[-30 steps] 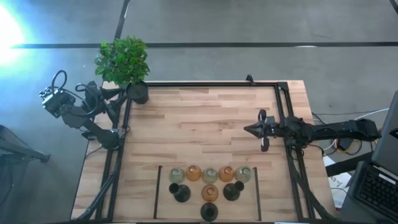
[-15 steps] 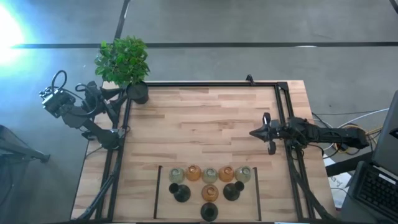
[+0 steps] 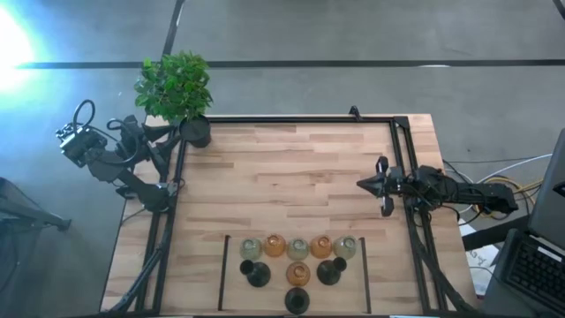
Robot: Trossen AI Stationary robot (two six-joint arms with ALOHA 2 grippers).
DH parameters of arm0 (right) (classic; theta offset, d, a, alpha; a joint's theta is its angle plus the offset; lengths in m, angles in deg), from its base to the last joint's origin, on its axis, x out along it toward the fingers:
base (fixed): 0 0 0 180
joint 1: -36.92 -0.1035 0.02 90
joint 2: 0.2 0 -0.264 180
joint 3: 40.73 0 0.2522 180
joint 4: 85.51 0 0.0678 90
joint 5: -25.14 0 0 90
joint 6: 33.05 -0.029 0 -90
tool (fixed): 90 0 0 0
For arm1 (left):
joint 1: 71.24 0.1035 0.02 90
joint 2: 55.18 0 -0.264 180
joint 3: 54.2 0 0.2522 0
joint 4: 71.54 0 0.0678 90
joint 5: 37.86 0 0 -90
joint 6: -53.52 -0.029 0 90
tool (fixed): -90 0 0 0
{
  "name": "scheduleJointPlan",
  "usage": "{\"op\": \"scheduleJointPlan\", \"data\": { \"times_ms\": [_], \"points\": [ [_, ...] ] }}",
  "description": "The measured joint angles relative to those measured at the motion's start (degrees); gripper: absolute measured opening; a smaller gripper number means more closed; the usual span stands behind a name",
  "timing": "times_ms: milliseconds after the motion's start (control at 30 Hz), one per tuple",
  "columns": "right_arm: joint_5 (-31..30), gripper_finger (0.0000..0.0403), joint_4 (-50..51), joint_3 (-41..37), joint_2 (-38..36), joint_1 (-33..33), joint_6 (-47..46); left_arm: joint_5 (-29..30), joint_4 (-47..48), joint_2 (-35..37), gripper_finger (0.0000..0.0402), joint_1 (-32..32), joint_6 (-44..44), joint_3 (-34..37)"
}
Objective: Pick & Place candle stick holders
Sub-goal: Return to Home Position
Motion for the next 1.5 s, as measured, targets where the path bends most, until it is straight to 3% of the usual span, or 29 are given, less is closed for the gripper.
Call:
{"op": "scheduleJointPlan", "data": {
  "times_ms": [567, 667, 733, 800, 867, 967, 1033, 1167, 1333, 1500],
  "points": [
    [-0.06, 0.0009, 0.04, 0.00, 0.00, 0.00, -0.08, 0.04, -1.23, 0.00, 0.0191, 0.00, 0.85, 0.10],
    [-0.07, 0.0009, 0.04, 0.00, 0.00, 0.00, -0.12, 1.78, -13.16, -0.36, 0.0191, 0.37, -1.20, 2.36],
    [-0.08, 0.0009, 0.04, 0.00, 0.00, 0.00, -0.01, 0.52, -25.69, -1.01, 0.0191, 1.34, -11.63, 6.09],
    [-0.08, 0.0009, 0.04, 0.00, 0.02, 0.00, -0.07, -5.86, -40.07, -0.64, 0.0191, 2.74, -26.53, 11.26],
    [-0.08, 0.0009, 0.04, 0.00, 0.02, 0.00, -0.07, -16.63, -55.29, 0.59, 0.0191, 5.33, -39.61, 17.11],
    [-0.08, 0.0009, 0.04, 0.00, 0.02, 0.00, -0.05, -36.94, -73.50, 3.79, 0.0191, 10.71, -48.36, 27.44],
    [-0.08, 0.0009, 0.07, 0.00, 0.04, 0.00, -0.12, -46.11, -81.36, 6.12, 0.0191, 14.65, -48.50, 34.35],
    [-0.06, 0.0009, 0.09, 0.02, 0.06, -0.02, -0.04, -53.92, -90.41, 11.35, 0.0191, 22.83, -41.75, 45.85],
    [-0.08, 0.0009, 0.11, 0.02, 0.17, -0.02, -0.01, -67.19, -91.87, 17.59, 0.0190, 30.19, -37.74, 55.04],
    [-0.08, 0.0009, 0.08, 0.02, 0.37, -0.02, -0.08, -76.53, -90.44, 22.26, 0.0191, 32.70, -39.25, 59.56]
  ]
}}
